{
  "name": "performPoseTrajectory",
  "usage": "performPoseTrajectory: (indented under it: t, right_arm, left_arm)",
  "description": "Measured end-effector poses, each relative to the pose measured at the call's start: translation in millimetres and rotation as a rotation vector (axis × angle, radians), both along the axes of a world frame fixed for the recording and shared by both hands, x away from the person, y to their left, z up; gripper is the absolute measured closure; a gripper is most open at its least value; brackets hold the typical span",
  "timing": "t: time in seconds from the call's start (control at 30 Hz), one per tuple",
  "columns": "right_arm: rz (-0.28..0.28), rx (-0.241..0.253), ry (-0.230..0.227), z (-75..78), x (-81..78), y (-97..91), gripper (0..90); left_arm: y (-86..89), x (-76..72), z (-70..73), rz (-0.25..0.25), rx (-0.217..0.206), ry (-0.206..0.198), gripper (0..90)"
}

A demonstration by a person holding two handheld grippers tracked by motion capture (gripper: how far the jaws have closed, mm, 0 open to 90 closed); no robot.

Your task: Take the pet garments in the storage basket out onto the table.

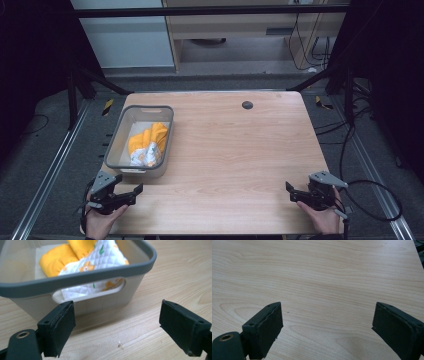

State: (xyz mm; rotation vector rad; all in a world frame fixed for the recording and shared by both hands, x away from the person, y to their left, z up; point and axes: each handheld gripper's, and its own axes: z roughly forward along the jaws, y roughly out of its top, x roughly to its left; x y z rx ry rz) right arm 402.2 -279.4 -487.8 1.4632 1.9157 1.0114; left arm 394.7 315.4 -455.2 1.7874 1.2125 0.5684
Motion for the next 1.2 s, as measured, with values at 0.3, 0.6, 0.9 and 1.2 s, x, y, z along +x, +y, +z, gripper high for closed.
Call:
performPoseTrajectory:
  t: [0.3,0.6,0.9,1.2]
  right_arm:
    - [0.015,0.002,0.003,0.0,-0.6,2.6,9.4]
    - [0.013,-0.004,0.0,-0.6,-0.3,2.4,9.3]
    - [0.005,-0.005,-0.004,-0.6,-0.1,1.3,9.3]
    - [0.004,0.001,0.002,-0.9,-0.3,2.3,9.3]
  left_arm:
    - [4.3,-3.6,10.4,0.049,-0.042,-0.021,14.5]
    - [2.4,-5.3,25.6,0.045,-0.069,-0.042,14.3]
    - [-1.2,-0.6,40.1,0.03,-0.063,-0.066,14.4]
    - [-3.3,2.6,48.5,0.013,-0.061,-0.066,14.5]
